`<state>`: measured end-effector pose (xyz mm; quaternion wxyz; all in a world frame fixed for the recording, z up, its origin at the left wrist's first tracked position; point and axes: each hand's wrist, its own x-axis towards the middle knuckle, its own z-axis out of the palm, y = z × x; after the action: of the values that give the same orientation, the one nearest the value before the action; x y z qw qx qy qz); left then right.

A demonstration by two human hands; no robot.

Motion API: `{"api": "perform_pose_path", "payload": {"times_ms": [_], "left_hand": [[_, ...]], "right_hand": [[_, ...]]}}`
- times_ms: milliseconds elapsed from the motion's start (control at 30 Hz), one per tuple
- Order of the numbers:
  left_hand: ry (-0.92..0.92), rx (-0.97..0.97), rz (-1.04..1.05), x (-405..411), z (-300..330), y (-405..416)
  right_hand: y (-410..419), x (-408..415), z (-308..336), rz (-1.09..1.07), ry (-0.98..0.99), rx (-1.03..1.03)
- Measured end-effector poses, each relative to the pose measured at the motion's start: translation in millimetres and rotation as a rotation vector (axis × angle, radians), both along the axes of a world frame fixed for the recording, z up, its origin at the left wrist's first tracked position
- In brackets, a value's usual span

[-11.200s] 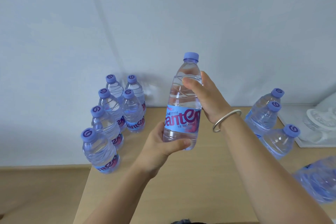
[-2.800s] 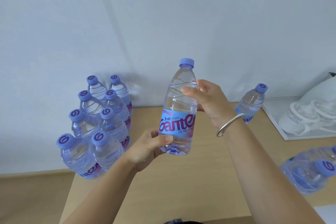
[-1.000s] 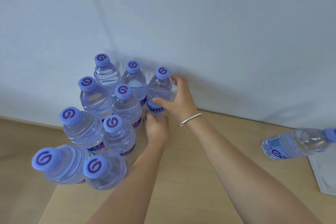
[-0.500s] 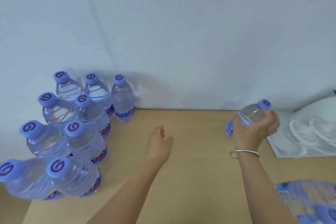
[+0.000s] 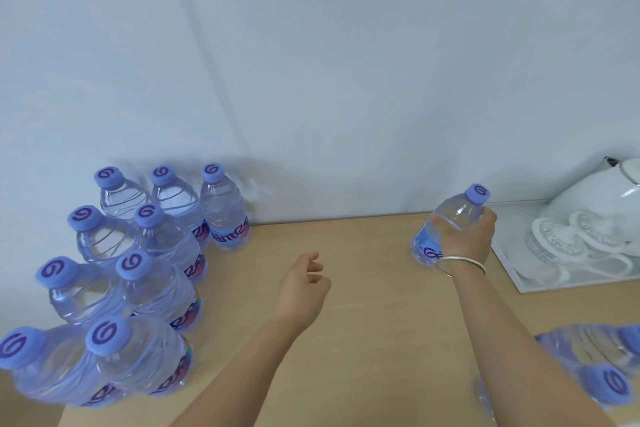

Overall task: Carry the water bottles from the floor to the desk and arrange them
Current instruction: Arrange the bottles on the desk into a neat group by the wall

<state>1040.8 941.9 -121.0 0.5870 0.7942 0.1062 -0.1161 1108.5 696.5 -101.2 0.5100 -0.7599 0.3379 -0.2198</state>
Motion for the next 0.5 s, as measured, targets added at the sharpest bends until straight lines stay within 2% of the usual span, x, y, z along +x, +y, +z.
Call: {"api": "perform_pose_path", "payload": {"times_ms": [133,300,500], "left_hand": [[-0.059,0.065,-0.165,-5,4,0],[-0.149,0.132,-0.186,-7,19,4],[-0.323,-0.193,0.106,-25,48,15]], "right_hand": [[25,-10,24,0.138,-0.037,-0.026],[77,-22,76,0.362,-0.115,-0.002],[132,-43,124,0.623,-0.188,0.019]]}}
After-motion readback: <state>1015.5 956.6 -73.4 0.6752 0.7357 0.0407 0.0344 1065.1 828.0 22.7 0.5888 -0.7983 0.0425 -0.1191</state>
